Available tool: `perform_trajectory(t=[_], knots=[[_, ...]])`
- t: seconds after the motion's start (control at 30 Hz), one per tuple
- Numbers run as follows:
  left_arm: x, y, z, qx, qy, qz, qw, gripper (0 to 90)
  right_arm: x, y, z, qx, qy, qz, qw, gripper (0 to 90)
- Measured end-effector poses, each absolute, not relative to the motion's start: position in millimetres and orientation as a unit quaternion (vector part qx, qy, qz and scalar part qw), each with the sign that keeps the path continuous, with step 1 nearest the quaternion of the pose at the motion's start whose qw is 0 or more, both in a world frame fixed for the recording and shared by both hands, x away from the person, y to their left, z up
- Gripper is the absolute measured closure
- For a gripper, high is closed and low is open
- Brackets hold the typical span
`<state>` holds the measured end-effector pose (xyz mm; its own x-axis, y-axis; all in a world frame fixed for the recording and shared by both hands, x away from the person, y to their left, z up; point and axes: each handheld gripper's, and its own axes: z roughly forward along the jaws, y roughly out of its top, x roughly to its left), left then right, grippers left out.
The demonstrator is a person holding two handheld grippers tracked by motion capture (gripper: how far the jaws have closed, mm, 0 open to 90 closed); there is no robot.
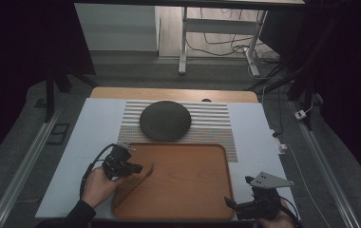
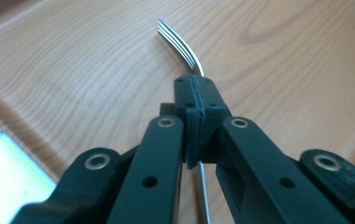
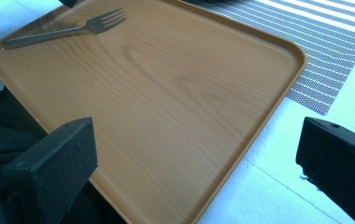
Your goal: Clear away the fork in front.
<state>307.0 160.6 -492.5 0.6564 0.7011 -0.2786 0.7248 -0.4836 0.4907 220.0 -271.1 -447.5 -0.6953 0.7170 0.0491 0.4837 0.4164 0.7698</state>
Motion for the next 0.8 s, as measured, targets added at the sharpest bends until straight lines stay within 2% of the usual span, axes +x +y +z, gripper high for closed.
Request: perform_trajectory(t=[0.3, 0.8], knots=[[324, 153, -508, 0.862, 0.423, -0.034, 0.277, 88.4, 221, -271, -448, 0.366, 0.828, 0.401, 0.140, 0.0], [309, 117, -506, 0.888, 0.372, -0.046, 0.266, 88.4, 223, -271, -448, 0.369, 0.830, 0.397, 0.133, 0.0]])
